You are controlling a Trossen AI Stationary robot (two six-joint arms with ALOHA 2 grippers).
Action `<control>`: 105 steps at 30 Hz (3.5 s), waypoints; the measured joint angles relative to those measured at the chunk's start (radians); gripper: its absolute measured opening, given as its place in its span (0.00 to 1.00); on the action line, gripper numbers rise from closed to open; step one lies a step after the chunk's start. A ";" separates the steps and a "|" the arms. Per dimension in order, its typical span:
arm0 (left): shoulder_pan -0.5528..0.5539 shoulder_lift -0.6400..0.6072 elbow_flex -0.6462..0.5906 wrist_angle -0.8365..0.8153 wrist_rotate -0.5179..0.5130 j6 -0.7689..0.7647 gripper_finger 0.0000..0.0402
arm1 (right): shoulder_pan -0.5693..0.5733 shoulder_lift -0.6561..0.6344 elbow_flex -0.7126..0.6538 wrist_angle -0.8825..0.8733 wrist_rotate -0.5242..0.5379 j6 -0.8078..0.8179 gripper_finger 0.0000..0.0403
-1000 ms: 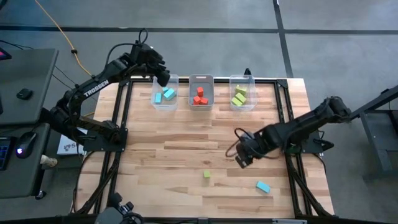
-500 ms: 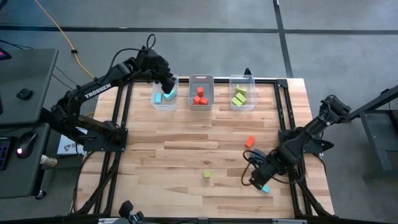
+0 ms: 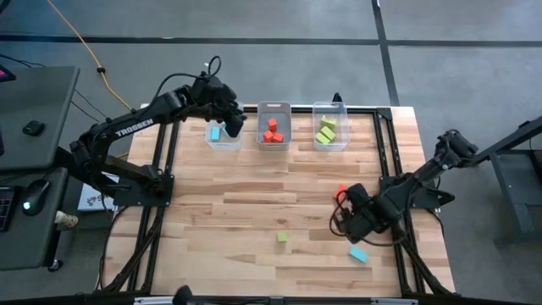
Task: Sort & place blocks by color
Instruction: Put the small orange rectangular block into the gray bin
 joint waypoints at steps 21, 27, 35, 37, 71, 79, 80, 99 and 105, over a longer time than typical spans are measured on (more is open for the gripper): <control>-0.024 0.000 0.000 -0.055 -0.002 0.119 0.29 | -0.339 0.046 0.000 -0.012 -0.053 0.400 0.56; -0.024 0.000 0.000 -0.062 -0.004 0.159 0.29 | -0.389 0.104 0.000 0.003 -0.069 0.404 0.56; -0.024 0.000 0.000 -0.080 -0.004 0.199 0.29 | -0.427 0.206 -0.025 0.019 -0.092 0.387 0.56; -0.024 0.000 0.000 -0.086 -0.004 0.203 0.29 | -0.432 0.207 -0.076 0.092 -0.115 0.387 0.56; -0.023 0.000 0.000 -0.128 -0.004 0.219 0.29 | -0.459 0.181 -0.292 0.408 -0.211 0.193 0.56; -0.023 0.000 0.000 -0.128 -0.004 0.216 0.29 | -0.475 0.181 -0.246 0.240 -0.256 -0.029 0.56; -0.023 0.000 0.000 -0.127 -0.004 0.213 0.29 | -0.484 0.181 -0.246 0.238 -0.253 -0.077 0.56; -0.023 0.000 0.000 -0.127 -0.004 0.184 0.29 | -0.669 0.181 -0.260 0.287 -0.232 -0.746 0.56; -0.023 0.000 0.000 -0.127 -0.004 0.183 0.29 | -0.690 0.181 -0.260 0.319 -0.251 -0.808 0.56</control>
